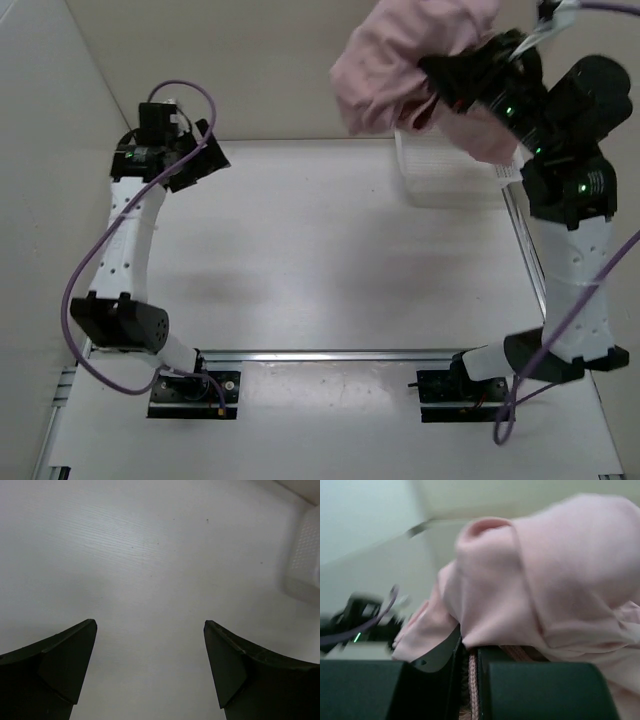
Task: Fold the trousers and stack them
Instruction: Move the trousers to the center of the board
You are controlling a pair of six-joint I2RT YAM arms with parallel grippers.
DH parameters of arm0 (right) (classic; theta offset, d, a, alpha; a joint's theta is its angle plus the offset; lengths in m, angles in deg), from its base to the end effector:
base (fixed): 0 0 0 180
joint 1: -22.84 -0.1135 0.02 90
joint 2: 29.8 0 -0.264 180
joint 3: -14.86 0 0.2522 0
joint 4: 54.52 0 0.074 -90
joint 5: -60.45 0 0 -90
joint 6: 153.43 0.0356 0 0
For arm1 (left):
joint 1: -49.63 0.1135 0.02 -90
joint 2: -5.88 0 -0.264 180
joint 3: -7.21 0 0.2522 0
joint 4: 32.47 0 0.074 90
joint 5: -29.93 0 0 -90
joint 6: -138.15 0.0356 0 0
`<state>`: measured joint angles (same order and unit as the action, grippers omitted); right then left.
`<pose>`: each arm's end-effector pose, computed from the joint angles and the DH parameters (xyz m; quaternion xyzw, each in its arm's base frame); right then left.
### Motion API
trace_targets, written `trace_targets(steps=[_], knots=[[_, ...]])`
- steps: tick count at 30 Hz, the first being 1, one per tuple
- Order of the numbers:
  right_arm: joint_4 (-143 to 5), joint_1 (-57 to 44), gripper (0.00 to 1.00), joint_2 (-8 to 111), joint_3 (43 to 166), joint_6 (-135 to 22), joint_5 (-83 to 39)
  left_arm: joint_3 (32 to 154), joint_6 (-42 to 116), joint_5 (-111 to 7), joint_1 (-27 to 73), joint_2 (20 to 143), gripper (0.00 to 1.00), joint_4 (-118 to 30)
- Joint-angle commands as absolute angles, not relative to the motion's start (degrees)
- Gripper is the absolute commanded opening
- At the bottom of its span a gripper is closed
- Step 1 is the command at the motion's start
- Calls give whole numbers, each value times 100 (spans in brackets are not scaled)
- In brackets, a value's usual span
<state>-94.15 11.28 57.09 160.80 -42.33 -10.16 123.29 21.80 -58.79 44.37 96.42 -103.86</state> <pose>0.2297 0.0590 0.6292 -0.0896 0.5789 0.3196 0.7448 0.3249 -0.0307 0.4076 -0.1655 0.9118 -0.1123 0.3588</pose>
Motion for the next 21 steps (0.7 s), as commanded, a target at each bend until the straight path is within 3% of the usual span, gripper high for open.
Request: trace_targets(steps=[1,2,3,6,7,9,14,16,19,21], knots=[[-9509,283,0,5441,14591,-4699,-1161,12347,1951,-5355,5039,8824,99,-11074],[-9509,167,0,5248,14222,-4621,-1241,12249,1863,-5122,5146,8693,99,-11005],[-9657,105,15,5185,13600,-4620,-1242,12161,1862,-4972,5217,8430,99,-11004],[-10288,296,92,5185,12684,-4551,-1488,11968,1809,-4900,5393,8051,99,-11004],[-10448,584,99,5237,12549,-4498,-1488,11967,1931,-5083,5394,7997,99,-11004],[-10914,859,100,5351,12312,-4497,-1488,11915,2072,-5172,5394,7997,99,-11135],[-10687,956,100,4229,11170,-4305,-2523,11408,2302,-5330,4744,8287,99,-11164],[-10572,956,87,3720,10548,-4147,-2744,10967,2144,-5252,4481,8357,99,-10682],[-10572,956,48,3358,9809,-3988,-2605,10307,1845,-5181,3717,8716,99,-10240],[-10572,843,37,3296,9447,-3901,-2202,10034,1722,-5330,3198,8989,99,-10178]])
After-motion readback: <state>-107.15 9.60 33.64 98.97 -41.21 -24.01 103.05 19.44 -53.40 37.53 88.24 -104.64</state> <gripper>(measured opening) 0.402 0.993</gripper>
